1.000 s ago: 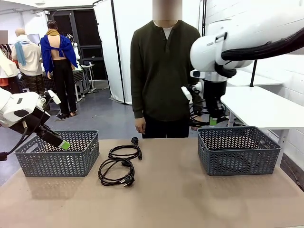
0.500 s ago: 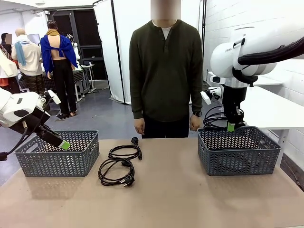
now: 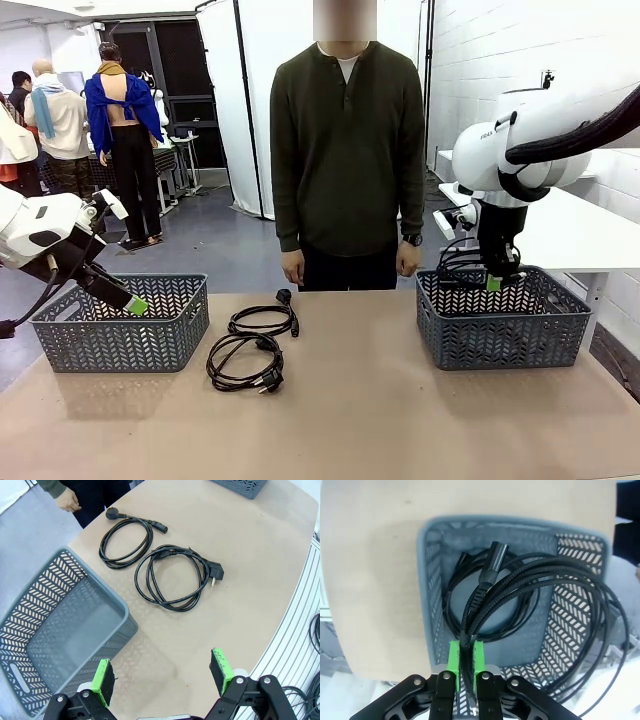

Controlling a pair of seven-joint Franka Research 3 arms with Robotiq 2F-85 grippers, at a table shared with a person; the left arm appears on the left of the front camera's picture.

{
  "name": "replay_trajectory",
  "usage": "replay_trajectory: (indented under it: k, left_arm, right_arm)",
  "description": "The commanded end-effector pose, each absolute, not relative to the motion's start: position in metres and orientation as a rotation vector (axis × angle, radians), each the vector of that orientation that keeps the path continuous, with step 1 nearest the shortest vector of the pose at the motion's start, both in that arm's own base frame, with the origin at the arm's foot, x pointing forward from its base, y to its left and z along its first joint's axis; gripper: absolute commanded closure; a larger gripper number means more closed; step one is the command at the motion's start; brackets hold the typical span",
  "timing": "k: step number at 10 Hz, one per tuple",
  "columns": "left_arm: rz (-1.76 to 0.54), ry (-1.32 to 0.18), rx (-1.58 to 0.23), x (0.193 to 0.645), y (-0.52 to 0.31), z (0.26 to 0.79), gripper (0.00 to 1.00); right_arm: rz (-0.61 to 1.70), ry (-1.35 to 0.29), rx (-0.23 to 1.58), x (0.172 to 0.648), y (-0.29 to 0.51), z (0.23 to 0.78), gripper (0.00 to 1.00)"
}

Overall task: Organize the cables according to human instructions.
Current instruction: Pick up a bundle of cables and place it in the basket indicated by the human.

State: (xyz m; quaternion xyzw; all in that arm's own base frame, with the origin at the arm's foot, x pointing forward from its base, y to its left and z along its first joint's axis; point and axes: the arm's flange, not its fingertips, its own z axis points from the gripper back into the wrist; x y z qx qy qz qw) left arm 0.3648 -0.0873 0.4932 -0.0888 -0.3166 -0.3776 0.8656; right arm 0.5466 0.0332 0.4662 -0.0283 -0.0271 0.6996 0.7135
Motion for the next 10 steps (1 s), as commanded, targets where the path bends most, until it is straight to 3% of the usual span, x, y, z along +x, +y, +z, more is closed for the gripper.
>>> replay_trajectory:
  k: [1,6,7,10]
  left_arm:
    - [-0.778,-0.663,-0.188,0.366,-0.087,0.493,0.0]
    - [-0.778,-0.663,-0.188,0.366,-0.087,0.493,0.0]
    - [-0.778,-0.663,-0.188,0.366,-0.087,0.493,0.0]
    - [-0.778,-0.663,-0.188,0.366,-0.087,0.493,0.0]
  right_arm:
    - [1.58,-0.119,-0.045,0.549,0.026,0.453,1.0]
    - [1.57,-0.131,-0.027,0.563,0.025,0.434,1.0]
    - [1.566,-0.13,-0.032,0.566,0.025,0.432,0.92]
    - [1.551,-0.123,0.016,0.569,0.025,0.434,0.34]
